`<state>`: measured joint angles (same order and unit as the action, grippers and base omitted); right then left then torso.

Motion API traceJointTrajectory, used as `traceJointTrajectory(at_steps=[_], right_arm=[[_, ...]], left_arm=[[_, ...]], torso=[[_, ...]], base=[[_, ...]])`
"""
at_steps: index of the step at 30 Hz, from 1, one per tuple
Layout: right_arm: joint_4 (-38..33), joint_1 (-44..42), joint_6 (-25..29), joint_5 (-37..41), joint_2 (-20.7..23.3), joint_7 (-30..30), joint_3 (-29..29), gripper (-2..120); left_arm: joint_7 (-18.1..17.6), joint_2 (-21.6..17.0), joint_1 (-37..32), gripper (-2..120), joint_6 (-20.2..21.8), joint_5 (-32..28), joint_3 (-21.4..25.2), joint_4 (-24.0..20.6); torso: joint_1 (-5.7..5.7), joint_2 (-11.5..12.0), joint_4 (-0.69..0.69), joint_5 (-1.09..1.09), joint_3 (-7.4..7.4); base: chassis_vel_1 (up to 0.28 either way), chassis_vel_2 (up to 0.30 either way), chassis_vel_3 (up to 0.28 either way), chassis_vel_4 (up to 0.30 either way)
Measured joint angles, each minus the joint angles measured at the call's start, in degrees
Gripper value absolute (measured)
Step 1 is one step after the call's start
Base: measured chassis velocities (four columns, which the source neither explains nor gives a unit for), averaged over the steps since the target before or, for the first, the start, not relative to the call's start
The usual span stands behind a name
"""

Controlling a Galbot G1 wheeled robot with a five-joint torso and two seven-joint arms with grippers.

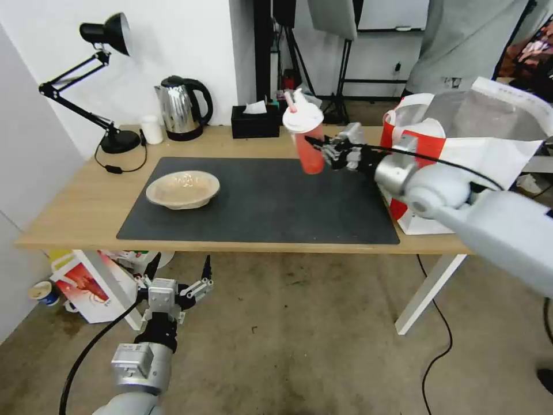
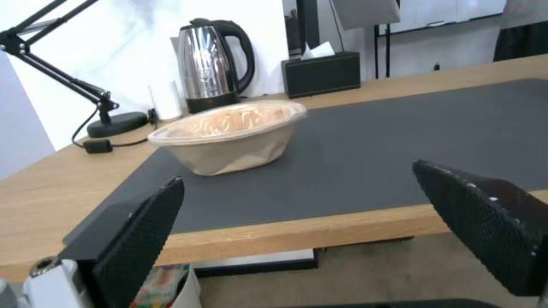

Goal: Pick up the trash from the table and place it into the takeout bag.

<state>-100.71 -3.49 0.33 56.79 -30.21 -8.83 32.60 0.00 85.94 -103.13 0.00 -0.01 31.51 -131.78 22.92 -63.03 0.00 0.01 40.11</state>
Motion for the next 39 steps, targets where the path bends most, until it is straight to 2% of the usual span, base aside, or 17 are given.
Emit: traceJointTrajectory(at_steps=[3, 12, 30, 39], right_arm=[[-2.49, 1.54, -0.35, 1.98, 3.39, -0.41, -0.85, 5], [-4.17, 1.2, -0.68, 3.17, 6.47, -1.08, -4.61, 5], [-0.54, -4.3, -0.59, 4.59, 8.12, -2.13, -17.8, 4], [2.52, -5.37, -0.54, 4.48, 8.08, -2.28, -20.77, 4]], left_arm=[[0.0, 0.0, 0.0, 100, 0.0, 0.0, 0.0, 0.0], [0.0, 0.0, 0.0, 100, 0.0, 0.0, 0.0, 0.0], [0.0, 0.0, 0.0, 100, 0.0, 0.0, 0.01, 0.0], [0.0, 0.0, 0.0, 100, 0.0, 0.0, 0.0, 0.0]], torso=[[0.0, 0.0, 0.0, 0.0, 0.0], [0.0, 0.0, 0.0, 0.0, 0.0], [0.0, 0.0, 0.0, 0.0, 0.0], [0.0, 0.0, 0.0, 0.0, 0.0]], base=[[0.0, 0.0, 0.0, 0.0], [0.0, 0.0, 0.0, 0.0], [0.0, 0.0, 0.0, 0.0], [0.0, 0.0, 0.0, 0.0]])
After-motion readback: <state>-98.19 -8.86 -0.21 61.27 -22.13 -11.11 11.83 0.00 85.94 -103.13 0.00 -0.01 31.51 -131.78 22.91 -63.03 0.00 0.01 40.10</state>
